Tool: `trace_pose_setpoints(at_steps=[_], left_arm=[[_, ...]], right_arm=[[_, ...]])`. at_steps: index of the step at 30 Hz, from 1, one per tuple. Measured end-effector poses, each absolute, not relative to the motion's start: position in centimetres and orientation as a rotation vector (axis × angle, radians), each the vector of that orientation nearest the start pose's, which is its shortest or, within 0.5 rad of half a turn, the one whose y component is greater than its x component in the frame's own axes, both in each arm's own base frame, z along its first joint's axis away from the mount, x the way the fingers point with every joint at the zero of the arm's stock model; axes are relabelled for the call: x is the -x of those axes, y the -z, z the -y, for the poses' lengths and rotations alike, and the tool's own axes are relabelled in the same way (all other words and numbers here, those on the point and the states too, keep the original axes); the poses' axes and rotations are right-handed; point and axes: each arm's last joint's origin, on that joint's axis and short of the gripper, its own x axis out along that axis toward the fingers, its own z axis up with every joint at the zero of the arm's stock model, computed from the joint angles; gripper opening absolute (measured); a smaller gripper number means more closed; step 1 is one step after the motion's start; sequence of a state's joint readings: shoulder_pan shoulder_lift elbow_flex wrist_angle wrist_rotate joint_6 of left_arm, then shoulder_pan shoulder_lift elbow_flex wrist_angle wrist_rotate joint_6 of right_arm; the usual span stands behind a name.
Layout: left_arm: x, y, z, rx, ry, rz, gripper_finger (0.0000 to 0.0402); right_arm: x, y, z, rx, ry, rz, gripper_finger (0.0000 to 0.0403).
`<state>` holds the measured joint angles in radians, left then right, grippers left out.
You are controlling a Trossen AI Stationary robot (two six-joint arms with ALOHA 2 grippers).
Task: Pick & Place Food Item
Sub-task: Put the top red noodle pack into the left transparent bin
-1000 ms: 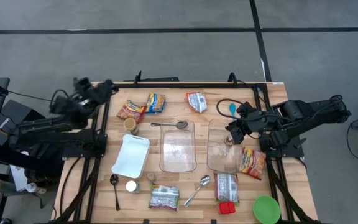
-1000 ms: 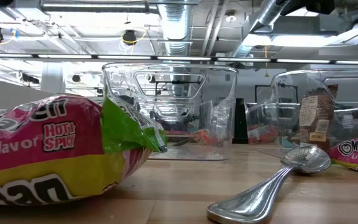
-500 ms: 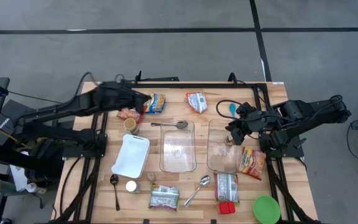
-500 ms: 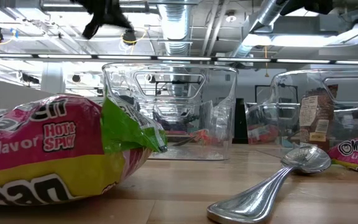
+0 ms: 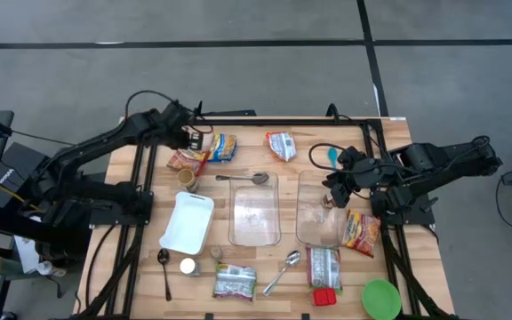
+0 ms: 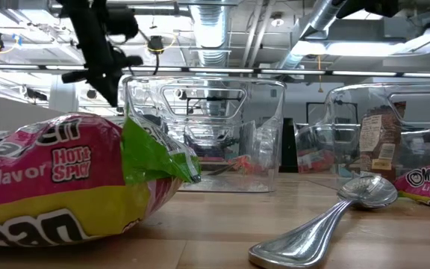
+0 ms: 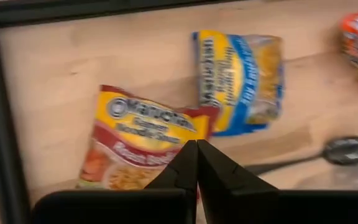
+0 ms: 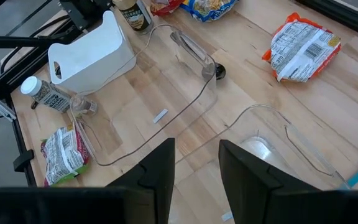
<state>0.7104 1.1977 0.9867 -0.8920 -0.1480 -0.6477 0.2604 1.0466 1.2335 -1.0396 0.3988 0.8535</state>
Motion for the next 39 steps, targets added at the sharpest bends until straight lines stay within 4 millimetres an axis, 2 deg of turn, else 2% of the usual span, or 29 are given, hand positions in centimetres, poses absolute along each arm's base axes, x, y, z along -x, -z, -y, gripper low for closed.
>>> trace_pose_setpoints(at_steps=[9, 17, 24, 32, 39], left_arm=[[-14.2, -26.0, -17.7, 0.867, -1.119, -0.897, 0.0017], [-13.2, -24.3, -19.2, 0.923, -1.13, -1.017, 0.0092], [-13.0, -23.4, -19.6, 0.812, -1.016, -1.167, 0.0149], [-12.8, -23.4, -19.4, 0.681, -0.936, -1.274, 0.0157], [-12.7, -23.3, -19.4, 0.673, -0.944, -1.281, 0.0148]], right_arm=[[-17.6, -36.5, -3.5, -0.532, 0.457, -0.687, 0.0119], [-17.6, -36.5, -3.5, -0.533, 0.457, -0.686, 0.0119], [-17.6, -36.5, -3.5, -0.532, 0.457, -0.687, 0.0119], [-17.6, -36.5, -3.5, -0.533, 0.457, -0.687, 0.0119], [-17.6, -36.5, -3.5, -0.532, 0.457, -0.686, 0.0119]])
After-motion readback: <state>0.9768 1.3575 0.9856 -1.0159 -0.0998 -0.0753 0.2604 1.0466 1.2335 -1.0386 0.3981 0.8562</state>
